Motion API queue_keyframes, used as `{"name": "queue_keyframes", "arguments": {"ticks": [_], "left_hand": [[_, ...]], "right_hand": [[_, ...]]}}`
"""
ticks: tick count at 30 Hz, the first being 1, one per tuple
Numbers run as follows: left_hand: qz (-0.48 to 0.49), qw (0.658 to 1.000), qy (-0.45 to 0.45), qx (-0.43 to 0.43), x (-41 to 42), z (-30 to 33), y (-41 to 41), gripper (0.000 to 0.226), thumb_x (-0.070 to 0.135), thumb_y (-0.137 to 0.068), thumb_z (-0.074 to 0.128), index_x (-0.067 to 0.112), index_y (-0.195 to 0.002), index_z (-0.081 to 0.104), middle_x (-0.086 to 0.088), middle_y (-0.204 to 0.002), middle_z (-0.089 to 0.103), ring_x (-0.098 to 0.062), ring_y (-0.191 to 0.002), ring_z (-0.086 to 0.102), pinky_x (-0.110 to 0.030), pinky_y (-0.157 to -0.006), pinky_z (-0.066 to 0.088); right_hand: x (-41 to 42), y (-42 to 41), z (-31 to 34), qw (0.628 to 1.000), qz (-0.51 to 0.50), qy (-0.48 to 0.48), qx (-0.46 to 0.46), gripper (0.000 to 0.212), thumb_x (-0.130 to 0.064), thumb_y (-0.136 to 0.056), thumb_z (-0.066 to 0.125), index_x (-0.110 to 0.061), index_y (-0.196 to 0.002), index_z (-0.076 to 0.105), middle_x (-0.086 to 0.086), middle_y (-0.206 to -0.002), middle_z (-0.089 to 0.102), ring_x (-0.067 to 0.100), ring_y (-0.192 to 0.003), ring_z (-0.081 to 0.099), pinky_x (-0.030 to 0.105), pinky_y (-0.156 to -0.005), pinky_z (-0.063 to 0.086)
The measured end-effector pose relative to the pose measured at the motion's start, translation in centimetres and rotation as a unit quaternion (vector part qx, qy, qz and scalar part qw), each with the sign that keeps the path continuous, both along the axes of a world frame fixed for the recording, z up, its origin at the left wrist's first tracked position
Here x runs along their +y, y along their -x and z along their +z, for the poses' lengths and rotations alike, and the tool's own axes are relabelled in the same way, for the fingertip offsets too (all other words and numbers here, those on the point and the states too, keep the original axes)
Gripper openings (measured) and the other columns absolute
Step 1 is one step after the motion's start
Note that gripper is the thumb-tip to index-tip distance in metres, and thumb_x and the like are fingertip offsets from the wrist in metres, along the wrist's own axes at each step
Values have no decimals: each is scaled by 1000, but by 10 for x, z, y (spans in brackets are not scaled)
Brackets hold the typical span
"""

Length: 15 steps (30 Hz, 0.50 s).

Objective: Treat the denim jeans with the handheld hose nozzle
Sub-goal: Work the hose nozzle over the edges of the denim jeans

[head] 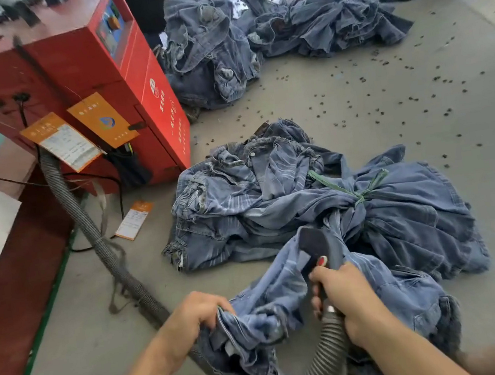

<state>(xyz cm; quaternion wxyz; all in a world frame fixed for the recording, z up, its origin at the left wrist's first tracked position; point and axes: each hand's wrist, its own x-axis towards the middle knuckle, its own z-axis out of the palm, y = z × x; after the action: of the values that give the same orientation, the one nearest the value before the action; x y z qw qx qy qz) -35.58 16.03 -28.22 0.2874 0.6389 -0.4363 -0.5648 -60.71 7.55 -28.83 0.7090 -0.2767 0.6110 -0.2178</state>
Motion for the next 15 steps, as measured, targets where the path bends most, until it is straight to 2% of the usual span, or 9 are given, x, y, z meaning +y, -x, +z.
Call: {"name": "queue_keyframes", "arguments": {"ticks": [3,5,7,8,10,12,13,15], "left_hand": [[-64,996,-40,-57,1,-12,1,35,15,-52,47,-10,-68,66,-4,-60,53,-12,-59,40,-26,-55,29],[-94,990,-64,-79,0,-19,2,34,20,-49,49,0,-66,71,-7,-61,52,-16,-61,41,-29,-55,29],[-144,983,-83,-72,1,-19,4,28,26,-44,51,18,-58,74,2,-59,54,-12,-60,46,-26,-54,32],[-177,977,-95,-70,0,-16,7,27,28,-42,51,22,-56,74,8,-57,55,-9,-58,48,-24,-53,34],[-234,958,-134,-93,3,-13,15,37,24,-41,51,10,-63,77,11,-54,55,-3,-54,51,-20,-51,37],[-270,937,-184,-126,7,-17,27,45,19,-53,51,-3,-83,75,5,-64,63,-7,-59,56,-22,-57,46],[-287,921,-215,-154,10,-23,34,44,20,-64,51,-1,-94,76,-1,-77,69,-12,-69,58,-25,-66,50],[-331,875,-271,-227,18,-32,53,39,25,-88,52,11,-118,73,-5,-110,73,-15,-92,59,-29,-85,48]], "right_hand": [[12,29,3,999,39,6,31,12,0,-93,58,-7,-91,49,14,-61,52,24,-44,48,32,-46,42],[28,25,1,988,140,19,60,13,-2,-89,63,-6,-88,50,15,-59,57,25,-44,53,29,-46,43],[40,6,-10,971,220,15,93,15,-11,-84,68,-5,-90,56,14,-68,62,27,-56,60,30,-54,46],[42,-5,-18,970,223,7,97,17,-13,-84,68,-4,-93,57,15,-74,62,28,-63,60,33,-59,46],[34,-22,-32,983,156,-17,97,17,-9,-87,62,-3,-99,53,16,-79,60,27,-64,57,37,-59,47],[18,-22,-40,990,59,-5,125,16,-8,-92,58,-6,-105,49,15,-82,59,25,-59,56,35,-55,49],[12,-14,-42,989,28,14,144,16,-8,-93,56,-7,-106,47,15,-82,60,24,-59,57,35,-55,50],[10,9,-42,984,13,33,176,17,-10,-93,57,-8,-105,46,15,-76,61,24,-52,58,37,-53,50]]}}
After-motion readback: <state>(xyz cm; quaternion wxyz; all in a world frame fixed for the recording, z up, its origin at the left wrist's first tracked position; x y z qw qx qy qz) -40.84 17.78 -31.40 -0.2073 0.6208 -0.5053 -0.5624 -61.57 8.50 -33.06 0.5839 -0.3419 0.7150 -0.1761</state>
